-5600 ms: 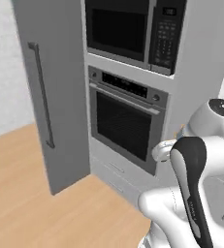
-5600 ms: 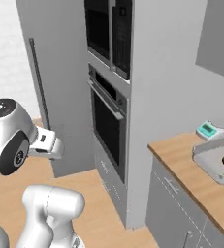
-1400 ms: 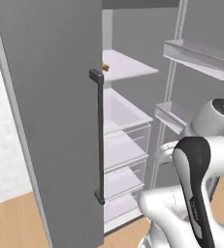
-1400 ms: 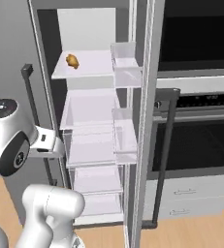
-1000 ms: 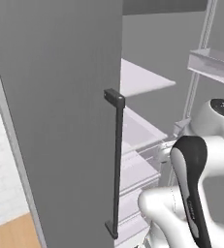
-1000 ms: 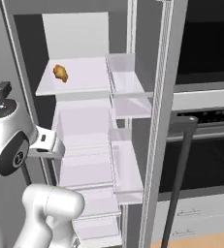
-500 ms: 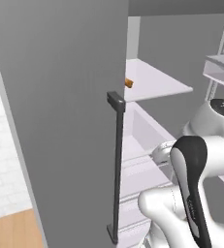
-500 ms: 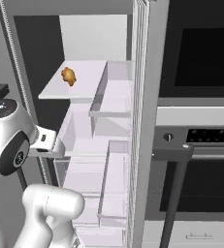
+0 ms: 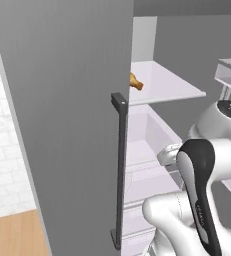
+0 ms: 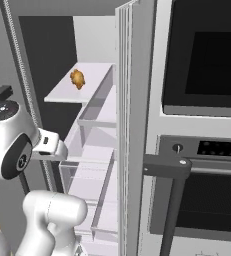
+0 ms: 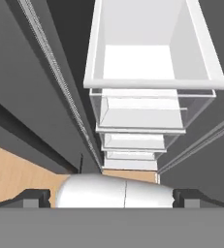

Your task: Place one mushroom and one chicken drumstick in each tupperware on the nearby counter, to pack two identical lunches.

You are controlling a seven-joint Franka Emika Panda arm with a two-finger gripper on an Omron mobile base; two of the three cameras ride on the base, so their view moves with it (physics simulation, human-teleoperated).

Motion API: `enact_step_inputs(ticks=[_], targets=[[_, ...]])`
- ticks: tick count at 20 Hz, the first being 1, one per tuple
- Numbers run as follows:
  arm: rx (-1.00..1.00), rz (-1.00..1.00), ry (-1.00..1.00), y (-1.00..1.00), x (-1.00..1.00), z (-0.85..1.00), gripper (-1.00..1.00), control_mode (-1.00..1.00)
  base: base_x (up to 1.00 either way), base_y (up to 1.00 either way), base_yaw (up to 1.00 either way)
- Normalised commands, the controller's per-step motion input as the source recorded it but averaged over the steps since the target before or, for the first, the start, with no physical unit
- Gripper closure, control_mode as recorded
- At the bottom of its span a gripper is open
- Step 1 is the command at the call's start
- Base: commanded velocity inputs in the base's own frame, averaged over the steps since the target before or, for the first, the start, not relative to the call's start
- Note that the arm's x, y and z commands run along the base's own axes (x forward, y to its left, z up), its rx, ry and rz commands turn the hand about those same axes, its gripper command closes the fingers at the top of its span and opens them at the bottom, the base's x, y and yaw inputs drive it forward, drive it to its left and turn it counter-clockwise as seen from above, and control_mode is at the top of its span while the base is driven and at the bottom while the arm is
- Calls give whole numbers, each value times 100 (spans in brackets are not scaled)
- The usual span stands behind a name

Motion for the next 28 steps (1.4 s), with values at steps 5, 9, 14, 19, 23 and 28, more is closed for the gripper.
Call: enact_step_inputs(ticks=[5, 9, 14, 19, 23, 28], targets=[[0, 0, -3, -11, 60, 86, -100, -100, 0, 0, 0], [0, 0, -21, -16, 32, 81, -100, -100, 0, 0, 0], [0, 0, -9, 1, 70, 39, -100, -100, 0, 0, 0], [0, 0, -9, 0, 100, 0, -100, -100, 0, 0, 0], [0, 0, -1, 8, 100, 29, -100, -100, 0, 0, 0], [-3, 0, 0, 25, 85, 39, -100, -100, 0, 0, 0]])
